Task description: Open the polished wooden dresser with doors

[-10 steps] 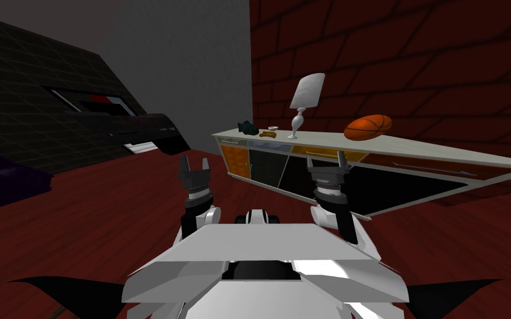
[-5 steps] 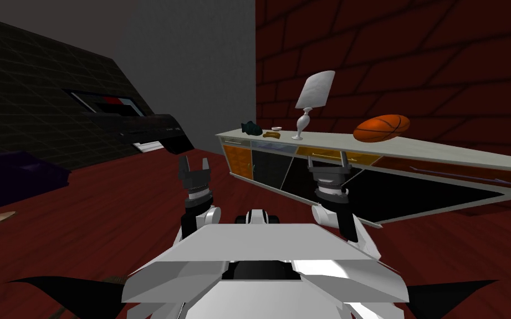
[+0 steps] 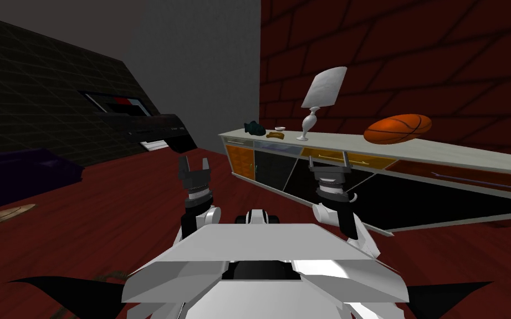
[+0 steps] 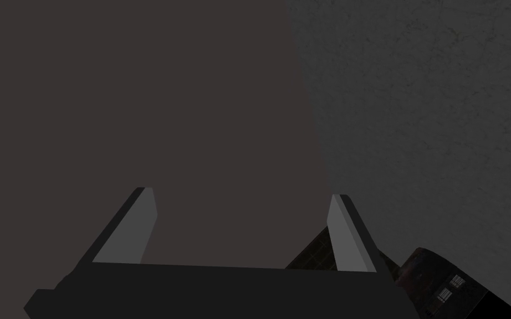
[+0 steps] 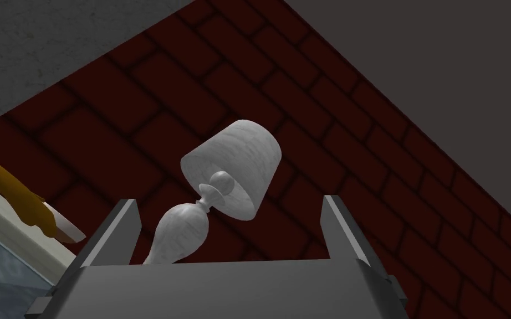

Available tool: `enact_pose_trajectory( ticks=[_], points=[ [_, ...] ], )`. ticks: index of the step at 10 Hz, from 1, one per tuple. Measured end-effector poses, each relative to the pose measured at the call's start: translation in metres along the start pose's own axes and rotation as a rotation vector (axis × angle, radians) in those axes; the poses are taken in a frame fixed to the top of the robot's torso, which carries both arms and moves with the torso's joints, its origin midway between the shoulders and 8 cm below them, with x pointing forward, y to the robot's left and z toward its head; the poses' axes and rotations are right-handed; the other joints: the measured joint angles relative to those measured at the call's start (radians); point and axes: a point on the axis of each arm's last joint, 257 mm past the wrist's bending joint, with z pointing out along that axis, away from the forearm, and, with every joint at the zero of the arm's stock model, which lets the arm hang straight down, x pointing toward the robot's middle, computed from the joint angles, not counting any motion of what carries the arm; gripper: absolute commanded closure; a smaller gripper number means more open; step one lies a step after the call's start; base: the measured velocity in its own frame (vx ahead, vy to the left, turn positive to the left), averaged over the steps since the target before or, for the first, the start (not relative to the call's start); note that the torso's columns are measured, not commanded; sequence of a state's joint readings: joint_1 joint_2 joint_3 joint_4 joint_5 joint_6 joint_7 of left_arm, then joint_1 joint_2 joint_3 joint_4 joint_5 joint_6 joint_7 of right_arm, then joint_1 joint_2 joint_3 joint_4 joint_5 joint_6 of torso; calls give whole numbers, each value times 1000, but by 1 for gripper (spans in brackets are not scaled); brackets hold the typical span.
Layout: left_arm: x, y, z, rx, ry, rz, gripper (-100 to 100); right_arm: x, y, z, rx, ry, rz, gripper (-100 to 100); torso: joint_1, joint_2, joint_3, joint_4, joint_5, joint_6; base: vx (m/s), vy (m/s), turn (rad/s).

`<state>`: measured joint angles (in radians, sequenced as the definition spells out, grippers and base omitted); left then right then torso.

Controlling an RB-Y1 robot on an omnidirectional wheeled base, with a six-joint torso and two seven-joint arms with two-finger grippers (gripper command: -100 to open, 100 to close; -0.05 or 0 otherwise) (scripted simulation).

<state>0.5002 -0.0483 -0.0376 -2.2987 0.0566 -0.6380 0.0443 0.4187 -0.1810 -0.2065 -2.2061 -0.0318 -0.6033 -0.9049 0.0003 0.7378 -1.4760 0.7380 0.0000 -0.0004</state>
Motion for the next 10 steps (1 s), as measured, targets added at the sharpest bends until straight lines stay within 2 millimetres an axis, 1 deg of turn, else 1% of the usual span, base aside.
enact_pose_trajectory(
  ticks=[1,5,10],
  points=[
    [0,0,0,0,0,0,0,-3,0,0,-1,-5,29,-100,0,0,0,0,0,1,27,20,-15],
    [0,0,0,0,0,0,0,-13,2,-3,-8,-18,136,-100,-1,1,0,0,0,1,44,33,78],
    [0,0,0,0,0,0,0,-31,5,-5,-25,-46,276,-100,0,0,0,0,0,1,46,31,53]
  ],
)
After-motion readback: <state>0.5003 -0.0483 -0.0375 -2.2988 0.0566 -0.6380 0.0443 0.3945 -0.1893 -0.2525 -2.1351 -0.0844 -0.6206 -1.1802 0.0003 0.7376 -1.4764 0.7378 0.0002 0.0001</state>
